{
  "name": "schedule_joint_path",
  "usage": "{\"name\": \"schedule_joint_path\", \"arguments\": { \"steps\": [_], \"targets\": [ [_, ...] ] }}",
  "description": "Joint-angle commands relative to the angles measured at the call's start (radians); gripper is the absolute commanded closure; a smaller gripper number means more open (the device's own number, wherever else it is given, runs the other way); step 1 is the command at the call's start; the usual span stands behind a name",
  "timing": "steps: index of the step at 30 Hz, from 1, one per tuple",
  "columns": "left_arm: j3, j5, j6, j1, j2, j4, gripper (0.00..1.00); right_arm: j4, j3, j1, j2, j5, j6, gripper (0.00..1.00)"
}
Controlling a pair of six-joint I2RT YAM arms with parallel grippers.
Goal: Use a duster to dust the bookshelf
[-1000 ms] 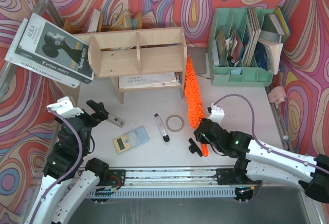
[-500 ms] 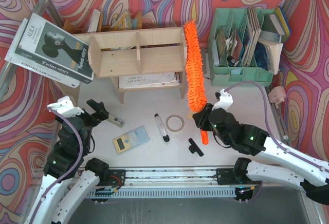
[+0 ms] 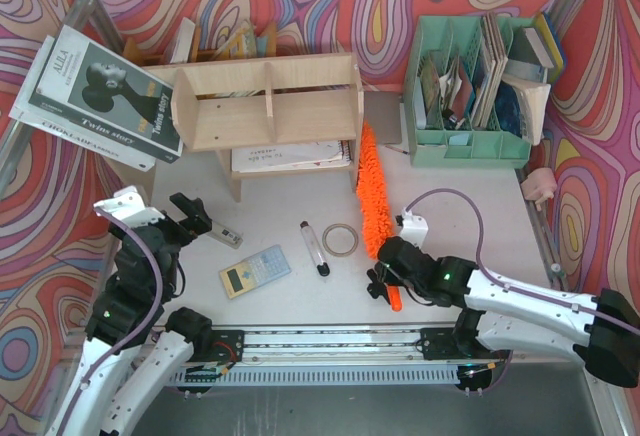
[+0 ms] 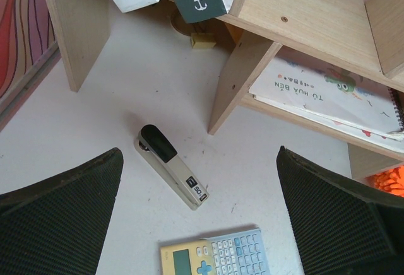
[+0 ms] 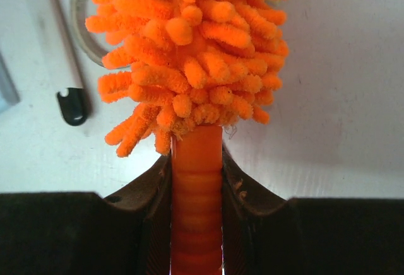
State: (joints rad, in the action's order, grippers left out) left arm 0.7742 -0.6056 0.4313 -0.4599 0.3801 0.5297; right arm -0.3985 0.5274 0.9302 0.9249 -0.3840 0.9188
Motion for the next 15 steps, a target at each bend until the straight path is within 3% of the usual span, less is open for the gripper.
{"name": "schedule_joint_path", "arguments": {
  "steps": [1, 9, 15],
  "targets": [
    [-0.001, 0.01, 0.01, 0.004, 0.003, 0.008, 0.02, 0.088, -0.025, -0.002, 0.012, -0.032, 0.045, 1.0],
    [-0.001, 0.013, 0.012, 0.005, 0.002, 0.007, 0.02, 0.015, 0.069, -0.002, -0.098, -0.098, -0.033, 1.0],
    [0.0, 0.012, 0.014, 0.004, 0.0, 0.009, 0.02, 0.076, 0.043, -0.002, -0.128, -0.014, -0.067, 1.0]
  ]
}}
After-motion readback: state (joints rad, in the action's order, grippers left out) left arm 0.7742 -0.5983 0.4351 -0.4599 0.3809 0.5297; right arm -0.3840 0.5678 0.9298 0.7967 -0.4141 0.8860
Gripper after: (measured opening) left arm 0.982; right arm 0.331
